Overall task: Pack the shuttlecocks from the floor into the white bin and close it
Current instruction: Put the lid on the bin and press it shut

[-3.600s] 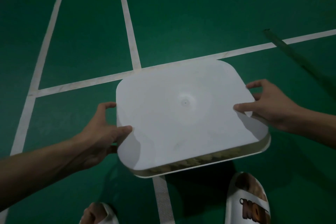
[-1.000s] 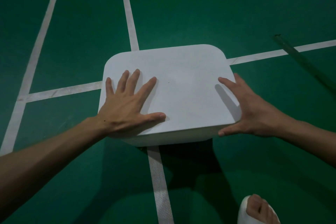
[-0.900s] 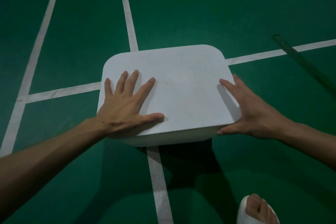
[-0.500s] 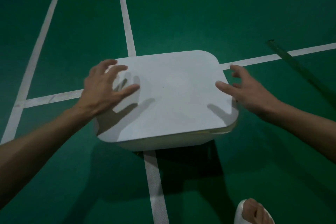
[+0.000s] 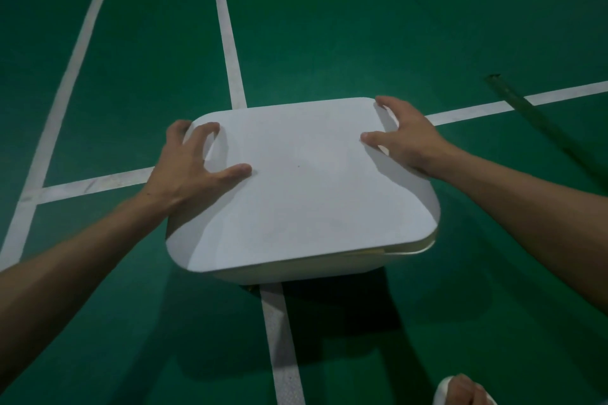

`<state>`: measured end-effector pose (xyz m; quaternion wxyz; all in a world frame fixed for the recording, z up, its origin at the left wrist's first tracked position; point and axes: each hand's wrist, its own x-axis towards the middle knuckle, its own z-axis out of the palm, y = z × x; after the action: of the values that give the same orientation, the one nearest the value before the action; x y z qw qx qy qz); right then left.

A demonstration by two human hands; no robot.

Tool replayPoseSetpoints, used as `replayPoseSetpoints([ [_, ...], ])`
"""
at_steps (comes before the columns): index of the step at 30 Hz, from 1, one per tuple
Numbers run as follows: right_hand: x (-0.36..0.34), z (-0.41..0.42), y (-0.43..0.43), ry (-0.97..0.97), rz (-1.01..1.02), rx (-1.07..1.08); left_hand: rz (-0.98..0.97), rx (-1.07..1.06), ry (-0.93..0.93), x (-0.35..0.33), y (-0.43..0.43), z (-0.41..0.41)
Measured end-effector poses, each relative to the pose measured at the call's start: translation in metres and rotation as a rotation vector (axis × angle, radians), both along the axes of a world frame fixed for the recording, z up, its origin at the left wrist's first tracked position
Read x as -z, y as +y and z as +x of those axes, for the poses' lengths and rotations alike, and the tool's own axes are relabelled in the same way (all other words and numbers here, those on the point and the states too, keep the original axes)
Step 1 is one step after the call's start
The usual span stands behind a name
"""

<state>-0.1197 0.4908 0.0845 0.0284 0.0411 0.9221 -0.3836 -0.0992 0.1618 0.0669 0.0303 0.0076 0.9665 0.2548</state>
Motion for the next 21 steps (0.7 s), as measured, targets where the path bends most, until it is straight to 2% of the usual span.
replayPoseSetpoints([
  [4, 0.009, -0.003, 0.001, -0.002, -0.129, 0.031, 0.034, 0.008, -0.040, -0.004, -0.003, -0.019],
  [8, 0.012, -0.004, 0.004, -0.014, -0.155, 0.020, -0.023, 0.080, 0.023, -0.003, 0.003, -0.036],
  [12, 0.008, 0.014, 0.005, 0.011, 0.041, -0.057, -0.112, 0.111, 0.046, 0.000, 0.003, -0.035],
  [15, 0.004, 0.048, 0.009, -0.040, 0.093, -0.131, -0.146, 0.139, 0.065, 0.002, -0.001, -0.029],
  [21, -0.003, 0.102, 0.026, -0.116, 0.202, -0.445, -0.198, 0.140, 0.061, -0.003, 0.002, -0.006],
])
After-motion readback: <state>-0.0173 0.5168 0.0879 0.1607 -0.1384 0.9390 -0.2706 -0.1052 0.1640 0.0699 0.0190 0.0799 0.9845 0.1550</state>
